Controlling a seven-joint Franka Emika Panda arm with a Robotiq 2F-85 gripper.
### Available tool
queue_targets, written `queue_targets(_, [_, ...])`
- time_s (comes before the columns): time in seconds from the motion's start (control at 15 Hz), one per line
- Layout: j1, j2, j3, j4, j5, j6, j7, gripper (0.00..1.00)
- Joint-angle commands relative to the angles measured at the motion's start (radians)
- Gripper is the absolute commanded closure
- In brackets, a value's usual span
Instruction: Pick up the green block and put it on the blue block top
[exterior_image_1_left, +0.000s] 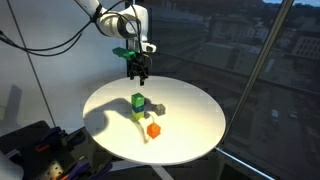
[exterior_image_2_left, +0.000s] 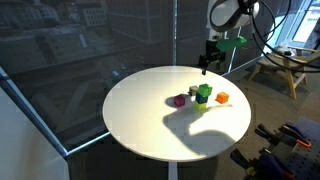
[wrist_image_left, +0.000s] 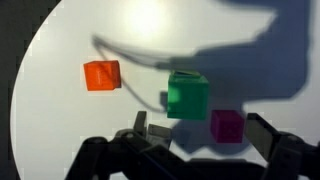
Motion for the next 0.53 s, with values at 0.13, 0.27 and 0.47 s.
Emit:
queue_targets(0.13, [-0.010, -0.163, 0.014, -0.119, -0.003, -0.013, 0.002, 0.00])
queue_targets(0.27, [-0.010, -0.209, 0.019, -0.146, 0.001, -0.021, -0.004, 0.00])
queue_targets(0.47, [-0.008, -0.270, 0.031, -0.181, 0.006, -0.044, -0.018, 0.00])
